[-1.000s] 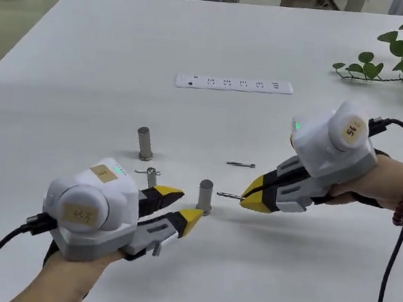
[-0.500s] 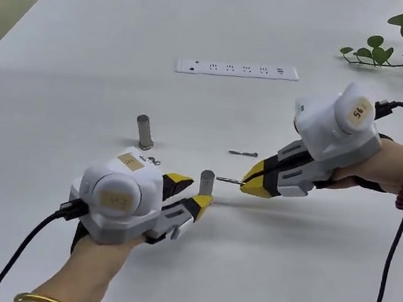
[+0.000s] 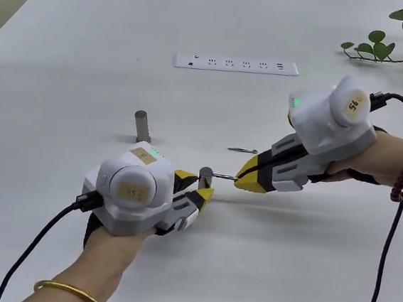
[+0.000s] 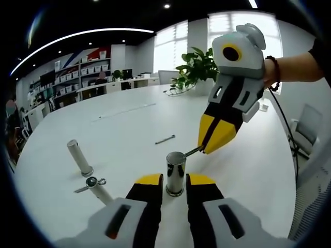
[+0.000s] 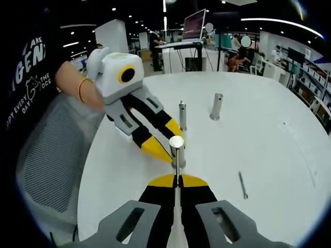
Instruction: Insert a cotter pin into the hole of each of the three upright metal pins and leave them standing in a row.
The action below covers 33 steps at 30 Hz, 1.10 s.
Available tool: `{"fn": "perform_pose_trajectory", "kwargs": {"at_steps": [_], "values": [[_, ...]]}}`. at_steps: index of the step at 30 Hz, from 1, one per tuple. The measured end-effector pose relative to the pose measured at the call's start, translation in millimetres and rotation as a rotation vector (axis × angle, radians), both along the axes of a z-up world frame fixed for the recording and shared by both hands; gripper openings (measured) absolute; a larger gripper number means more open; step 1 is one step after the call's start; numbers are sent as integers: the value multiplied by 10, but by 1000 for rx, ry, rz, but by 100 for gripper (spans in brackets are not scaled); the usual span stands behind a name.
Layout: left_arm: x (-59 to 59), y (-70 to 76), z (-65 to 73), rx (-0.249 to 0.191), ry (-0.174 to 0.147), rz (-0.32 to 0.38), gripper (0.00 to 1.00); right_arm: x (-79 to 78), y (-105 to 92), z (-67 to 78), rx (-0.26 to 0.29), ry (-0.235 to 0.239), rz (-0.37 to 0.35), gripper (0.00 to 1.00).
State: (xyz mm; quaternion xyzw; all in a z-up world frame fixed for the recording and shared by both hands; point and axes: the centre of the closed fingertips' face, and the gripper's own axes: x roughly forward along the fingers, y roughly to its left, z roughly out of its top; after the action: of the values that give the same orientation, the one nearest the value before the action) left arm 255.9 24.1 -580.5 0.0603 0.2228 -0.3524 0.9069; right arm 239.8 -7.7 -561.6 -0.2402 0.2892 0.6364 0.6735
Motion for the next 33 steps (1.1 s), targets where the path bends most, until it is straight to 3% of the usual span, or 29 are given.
{"fn": "perform_pose_trajectory", "kwargs": {"at_steps": [10, 30, 33], "values": [[18, -32, -31, -12, 12, -9, 11, 3, 77, -18, -22, -9, 29, 0], [17, -35, -36, -8, 4, 3, 10, 71, 196, -56, -38, -59, 43, 0], [16, -35, -38, -11, 6, 9, 10, 58, 188, -37, -37, -63, 38, 7]]}}
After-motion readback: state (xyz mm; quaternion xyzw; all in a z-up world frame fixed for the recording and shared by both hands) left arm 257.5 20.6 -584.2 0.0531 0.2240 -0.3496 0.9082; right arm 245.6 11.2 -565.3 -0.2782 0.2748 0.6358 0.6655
